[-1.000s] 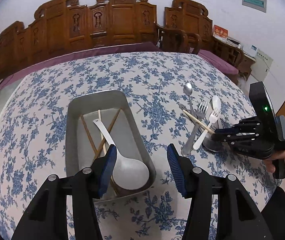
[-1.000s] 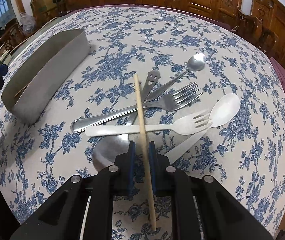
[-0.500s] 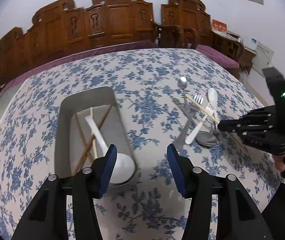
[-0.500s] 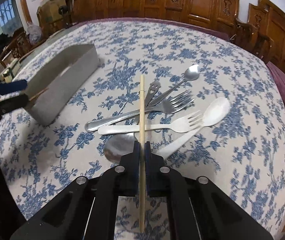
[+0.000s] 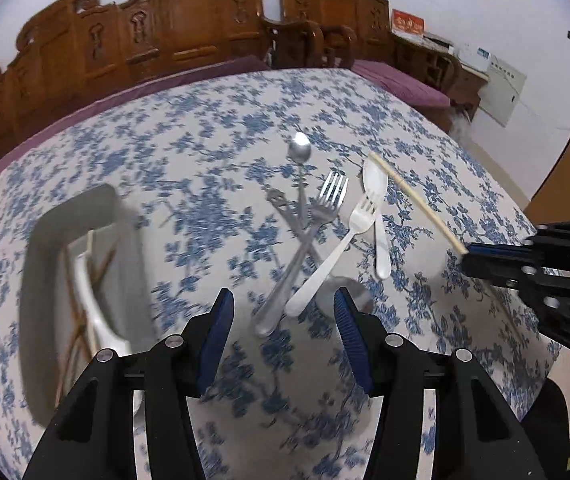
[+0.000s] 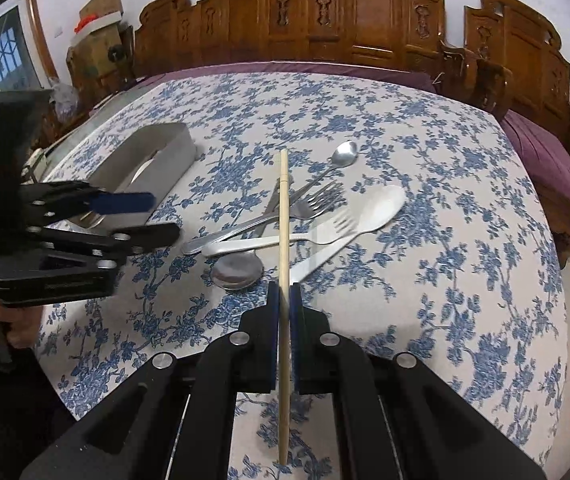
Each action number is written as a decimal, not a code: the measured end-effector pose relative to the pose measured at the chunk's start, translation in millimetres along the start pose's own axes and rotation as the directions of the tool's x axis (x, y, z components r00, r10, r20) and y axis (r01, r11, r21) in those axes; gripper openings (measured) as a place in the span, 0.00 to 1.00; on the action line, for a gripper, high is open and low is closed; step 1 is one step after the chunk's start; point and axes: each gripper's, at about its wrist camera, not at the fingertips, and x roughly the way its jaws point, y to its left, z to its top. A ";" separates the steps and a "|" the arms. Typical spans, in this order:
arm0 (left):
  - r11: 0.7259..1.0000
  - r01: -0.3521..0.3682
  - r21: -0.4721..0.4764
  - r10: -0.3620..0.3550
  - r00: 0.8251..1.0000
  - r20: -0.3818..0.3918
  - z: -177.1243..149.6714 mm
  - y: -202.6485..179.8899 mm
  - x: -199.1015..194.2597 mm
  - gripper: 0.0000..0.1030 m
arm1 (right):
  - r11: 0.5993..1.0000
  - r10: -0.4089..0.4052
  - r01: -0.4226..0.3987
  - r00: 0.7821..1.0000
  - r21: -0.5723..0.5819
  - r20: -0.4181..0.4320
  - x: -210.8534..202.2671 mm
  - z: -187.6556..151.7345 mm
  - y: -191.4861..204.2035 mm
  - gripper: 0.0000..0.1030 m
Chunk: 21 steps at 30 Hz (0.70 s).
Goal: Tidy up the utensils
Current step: 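Grasp the steel fork in the pile with the left gripper while the right holds the chopstick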
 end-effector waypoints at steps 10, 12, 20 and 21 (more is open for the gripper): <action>1.000 0.001 -0.011 -0.003 0.993 -0.116 26.3 -2.2 58.1 0.37 | 0.998 0.022 -0.024 0.999 0.066 0.034 -15.1 2.7 -26.1 0.06; 1.000 0.000 -0.010 -0.001 0.991 -0.134 30.3 -2.3 67.5 0.34 | 0.997 0.022 -0.024 0.999 0.067 0.034 -15.6 1.8 -28.2 0.06; 1.000 -0.006 0.030 0.011 0.986 -0.165 37.5 -7.7 84.9 0.23 | 0.997 0.023 -0.025 0.999 0.071 0.032 -16.0 -0.3 -31.2 0.06; 0.999 -0.006 0.039 0.013 0.986 -0.168 37.9 -9.1 85.2 0.23 | 0.997 0.023 -0.025 0.999 0.070 0.032 -15.9 -0.2 -31.0 0.06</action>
